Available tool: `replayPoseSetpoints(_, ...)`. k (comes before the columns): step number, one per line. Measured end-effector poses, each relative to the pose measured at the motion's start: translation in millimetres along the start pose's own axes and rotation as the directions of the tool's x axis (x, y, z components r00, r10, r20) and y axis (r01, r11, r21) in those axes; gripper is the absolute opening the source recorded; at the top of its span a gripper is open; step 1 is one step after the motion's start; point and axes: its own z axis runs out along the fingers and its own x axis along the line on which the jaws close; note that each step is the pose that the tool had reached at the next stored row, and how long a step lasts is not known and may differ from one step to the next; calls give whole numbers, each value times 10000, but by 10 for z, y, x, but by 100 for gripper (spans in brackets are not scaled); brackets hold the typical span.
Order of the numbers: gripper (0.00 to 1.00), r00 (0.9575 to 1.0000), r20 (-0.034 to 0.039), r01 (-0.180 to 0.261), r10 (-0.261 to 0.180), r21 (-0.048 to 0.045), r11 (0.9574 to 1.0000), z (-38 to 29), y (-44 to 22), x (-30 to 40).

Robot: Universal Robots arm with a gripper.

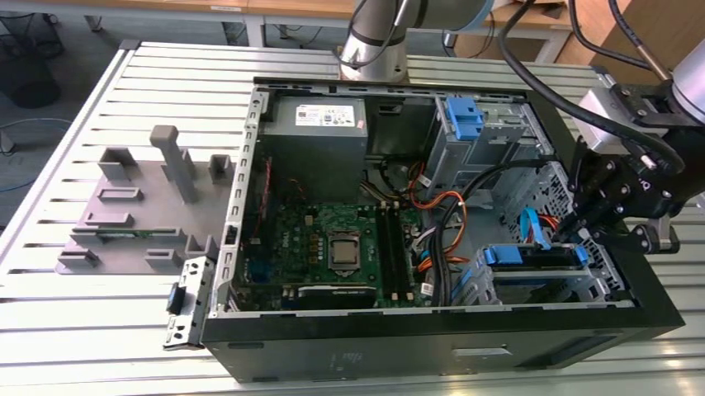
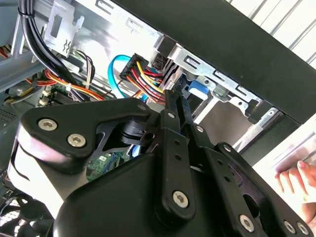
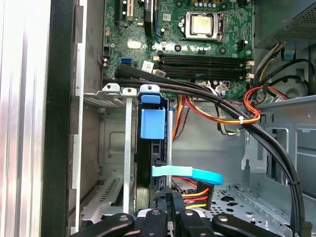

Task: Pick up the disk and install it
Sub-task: 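Insert the second disk wire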

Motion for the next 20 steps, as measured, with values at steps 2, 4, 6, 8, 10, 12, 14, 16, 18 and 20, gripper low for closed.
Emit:
replayPoseSetpoints(2,16,10000,0,-2,2,0,10000,1,7,1)
replayPoseSetpoints(4,16,10000,1,0,0,1,10000,3,17,4)
replayPoseSetpoints(6,16,10000,-1,1,-1,5,10000,3,23,14)
replayPoseSetpoints(8,16,10000,-1,3,-3,9,10000,3,28,28)
replayPoseSetpoints(10,16,10000,1,17,-17,13,10000,6,34,36)
replayPoseSetpoints(12,16,10000,0,49,-49,14,10000,9,41,42)
replayPoseSetpoints(14,16,10000,-2,81,-81,13,10000,11,45,47)
replayPoseSetpoints(16,16,9999,-3,119,-119,11,9999,14,47,60)
replayPoseSetpoints(18,16,9999,-4,156,-156,10,9999,17,49,73)
replayPoseSetpoints(20,16,9998,2,181,-181,9,9998,23,52,80)
